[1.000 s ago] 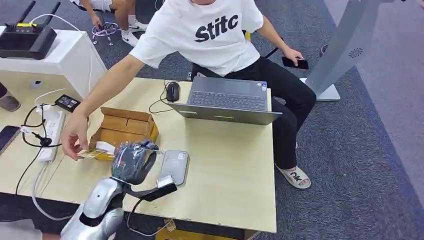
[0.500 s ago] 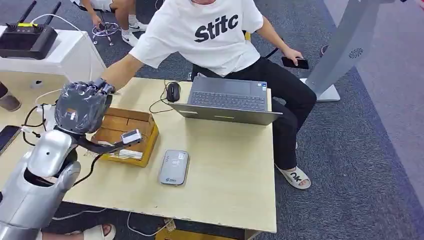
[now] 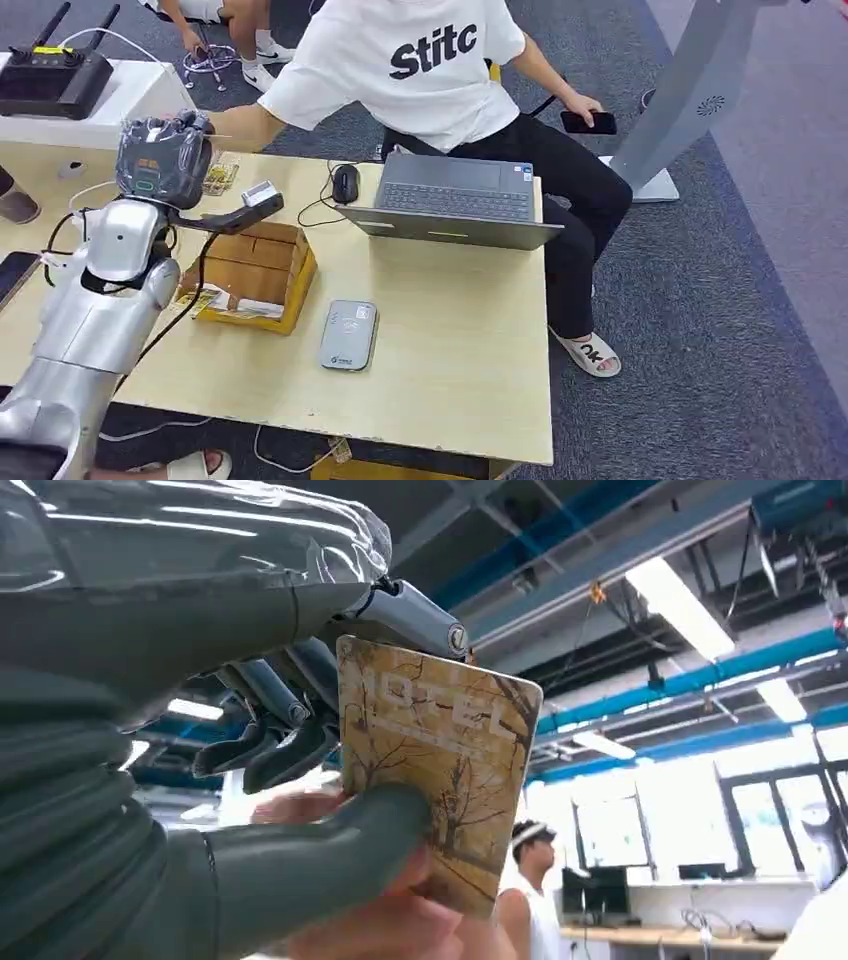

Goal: Pass the card to the sensor for recognition and then transmit it.

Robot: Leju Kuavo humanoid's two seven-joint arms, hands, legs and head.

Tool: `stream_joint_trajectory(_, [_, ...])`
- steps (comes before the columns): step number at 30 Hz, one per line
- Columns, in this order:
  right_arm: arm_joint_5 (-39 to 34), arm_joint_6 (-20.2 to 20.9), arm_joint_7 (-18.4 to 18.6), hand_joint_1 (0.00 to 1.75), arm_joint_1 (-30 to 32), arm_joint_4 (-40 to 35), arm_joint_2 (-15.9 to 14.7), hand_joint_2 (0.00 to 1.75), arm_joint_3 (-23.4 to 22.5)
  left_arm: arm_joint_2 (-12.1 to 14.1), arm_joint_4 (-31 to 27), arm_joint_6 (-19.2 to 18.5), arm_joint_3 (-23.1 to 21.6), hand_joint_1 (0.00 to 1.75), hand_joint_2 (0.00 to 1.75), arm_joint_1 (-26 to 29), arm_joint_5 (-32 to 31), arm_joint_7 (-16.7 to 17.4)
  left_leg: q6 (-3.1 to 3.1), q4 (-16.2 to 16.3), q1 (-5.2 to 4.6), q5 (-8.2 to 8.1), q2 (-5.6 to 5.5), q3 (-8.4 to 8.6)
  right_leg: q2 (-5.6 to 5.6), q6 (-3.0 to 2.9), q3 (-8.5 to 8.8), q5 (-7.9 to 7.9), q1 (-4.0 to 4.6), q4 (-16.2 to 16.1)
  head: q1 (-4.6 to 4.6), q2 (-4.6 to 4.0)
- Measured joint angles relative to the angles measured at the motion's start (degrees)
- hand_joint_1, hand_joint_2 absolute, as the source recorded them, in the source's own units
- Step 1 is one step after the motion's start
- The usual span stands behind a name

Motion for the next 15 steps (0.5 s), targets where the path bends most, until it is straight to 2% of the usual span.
stream_joint_trajectory(8, [0.6,0.1,1.4,0.00,0.0,0.0,-0.1,1.75,0.0,-2.0,4.7,0.9,0.0,1.75,1.75,-0.6,-1.0,0.2,-0.01,0.0,0.00,-0.03,0.04,-0.02,0.08,0.00,-0.07,-0.01,0.00,0.0,0.00,0.00])
stream_joint_trajectory(9, [0.7,0.1,1.4,0.00,0.0,0.0,-0.1,1.75,0.0,-2.0,5.1,0.9,0.0,0.12,1.75,-0.6,-1.0,0.2,-0.01,0.0,0.00,-0.03,0.04,-0.03,0.09,0.00,-0.08,-0.01,0.00,0.0,0.00,0.00])
stream_joint_trajectory(10, [0.8,0.1,1.4,0.00,0.0,0.0,-0.2,1.75,0.0,-2.1,5.5,1.0,0.0,0.00,1.75,-0.6,-1.0,0.2,-0.01,0.0,0.00,-0.03,0.04,-0.04,0.09,0.00,-0.09,-0.01,0.00,0.0,0.00,0.00])
stream_joint_trajectory(11, [0.8,0.1,1.4,0.00,0.0,0.0,-0.2,1.75,0.0,-2.2,5.8,1.5,0.0,0.00,1.75,-0.6,-1.0,0.2,-0.01,0.0,0.01,-0.03,0.04,-0.05,0.09,0.00,-0.10,-0.01,0.00,0.0,0.00,0.00])
stream_joint_trajectory(12, [0.9,0.1,1.4,0.00,0.0,0.0,-0.2,1.75,0.0,-2.3,6.0,2.0,0.0,0.00,0.00,-0.6,-0.9,0.2,-0.01,0.0,0.01,-0.03,0.04,-0.06,0.08,0.00,-0.10,-0.01,0.00,0.0,0.00,0.00])
stream_joint_trajectory(15, [1.0,0.1,1.1,0.00,0.0,0.0,-0.2,1.75,0.0,-2.7,6.2,3.0,0.5,0.00,0.00,-0.6,0.0,0.3,-0.01,0.0,0.00,-0.03,0.04,-0.08,0.07,0.00,-0.10,-0.01,0.00,0.0,0.00,0.00])
